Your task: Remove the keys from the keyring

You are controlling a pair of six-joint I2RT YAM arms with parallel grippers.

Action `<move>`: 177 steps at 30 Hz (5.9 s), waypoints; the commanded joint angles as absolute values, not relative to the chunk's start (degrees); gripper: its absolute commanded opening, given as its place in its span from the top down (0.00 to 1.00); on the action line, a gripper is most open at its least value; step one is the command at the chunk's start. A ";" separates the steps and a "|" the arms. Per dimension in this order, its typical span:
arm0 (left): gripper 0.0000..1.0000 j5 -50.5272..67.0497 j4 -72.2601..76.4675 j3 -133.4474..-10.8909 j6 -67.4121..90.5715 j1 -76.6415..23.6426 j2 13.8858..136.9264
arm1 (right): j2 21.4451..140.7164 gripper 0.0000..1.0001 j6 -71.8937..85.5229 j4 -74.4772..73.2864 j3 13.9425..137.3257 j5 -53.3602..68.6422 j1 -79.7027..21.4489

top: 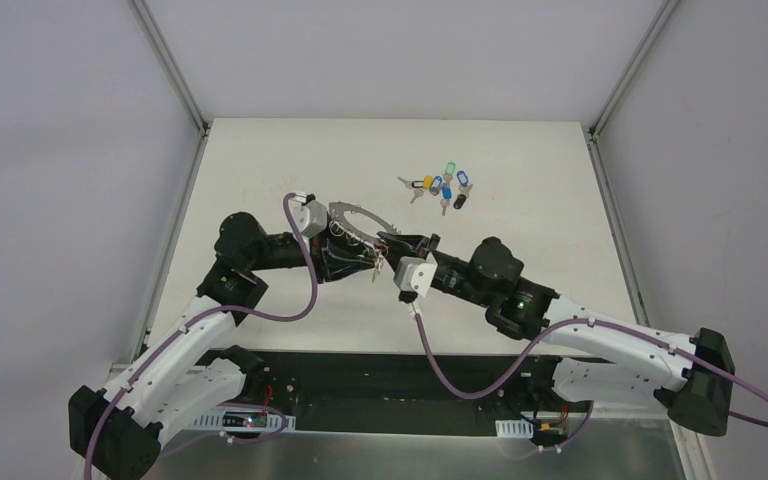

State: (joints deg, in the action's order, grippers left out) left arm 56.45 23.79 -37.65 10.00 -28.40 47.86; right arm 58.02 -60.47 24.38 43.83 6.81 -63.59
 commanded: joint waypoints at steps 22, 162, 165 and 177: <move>1.00 45.38 -18.79 -62.00 10.40 -28.30 66.39 | 59.60 0.27 -44.37 39.85 33.90 -17.99 -59.79; 1.00 32.47 -2.72 -47.85 -29.65 -40.69 45.52 | 58.81 1.00 -7.41 43.58 38.99 6.64 -50.60; 1.00 31.86 -3.06 -47.97 -29.70 -40.65 45.81 | 59.12 1.00 -8.83 43.90 39.13 4.22 -51.78; 1.00 33.11 -3.95 -49.05 -28.27 -40.64 48.47 | 64.14 1.00 -8.50 59.48 37.46 -12.60 -57.46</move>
State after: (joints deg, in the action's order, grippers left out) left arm 29.50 -3.97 -47.20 -29.39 -40.45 48.31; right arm 62.43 -9.28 45.78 36.14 -1.78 -57.19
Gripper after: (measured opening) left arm 0.036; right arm 0.028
